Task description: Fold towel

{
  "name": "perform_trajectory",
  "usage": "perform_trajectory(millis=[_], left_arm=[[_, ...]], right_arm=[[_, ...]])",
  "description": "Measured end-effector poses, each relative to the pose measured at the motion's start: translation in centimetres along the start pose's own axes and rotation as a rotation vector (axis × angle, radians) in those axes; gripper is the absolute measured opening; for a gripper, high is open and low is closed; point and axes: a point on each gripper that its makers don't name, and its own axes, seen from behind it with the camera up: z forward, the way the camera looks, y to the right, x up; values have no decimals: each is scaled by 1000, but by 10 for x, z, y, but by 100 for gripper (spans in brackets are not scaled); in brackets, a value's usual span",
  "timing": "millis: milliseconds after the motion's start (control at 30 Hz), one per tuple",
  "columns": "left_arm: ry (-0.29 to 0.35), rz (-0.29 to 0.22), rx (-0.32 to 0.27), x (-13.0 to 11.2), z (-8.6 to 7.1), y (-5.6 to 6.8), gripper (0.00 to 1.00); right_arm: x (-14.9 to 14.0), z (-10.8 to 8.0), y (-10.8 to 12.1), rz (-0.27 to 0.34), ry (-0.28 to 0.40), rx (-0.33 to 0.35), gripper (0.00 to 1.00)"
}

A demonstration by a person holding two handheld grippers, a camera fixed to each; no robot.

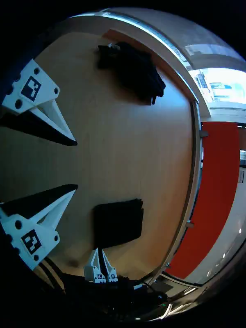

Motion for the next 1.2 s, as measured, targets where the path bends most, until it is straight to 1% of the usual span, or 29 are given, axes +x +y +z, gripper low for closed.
perform_trajectory(millis=[100, 300, 467, 667, 900, 1000, 1200], left_arm=[[0, 3, 0, 0, 0, 0, 68], [2, 6, -3, 2, 0, 0, 68], [11, 12, -11, 9, 1, 2, 68], [26, 27, -21, 19, -1, 4, 68], [46, 39, -31, 31, -4, 6, 68], [53, 43, -34, 36, -6, 7, 68], [63, 54, -44, 42, -8, 11, 68]], right_arm=[[2, 0, 0, 5, 11, 4, 4], [14, -7, 4, 0, 38, -10, 4], [41, -21, 11, -8, 90, -26, 4], [88, -47, 22, -39, 173, -49, 4], [140, -82, 34, -65, 265, -71, 4], [154, -96, 40, -76, 290, -81, 4], [162, -118, 53, -88, 312, -111, 4]])
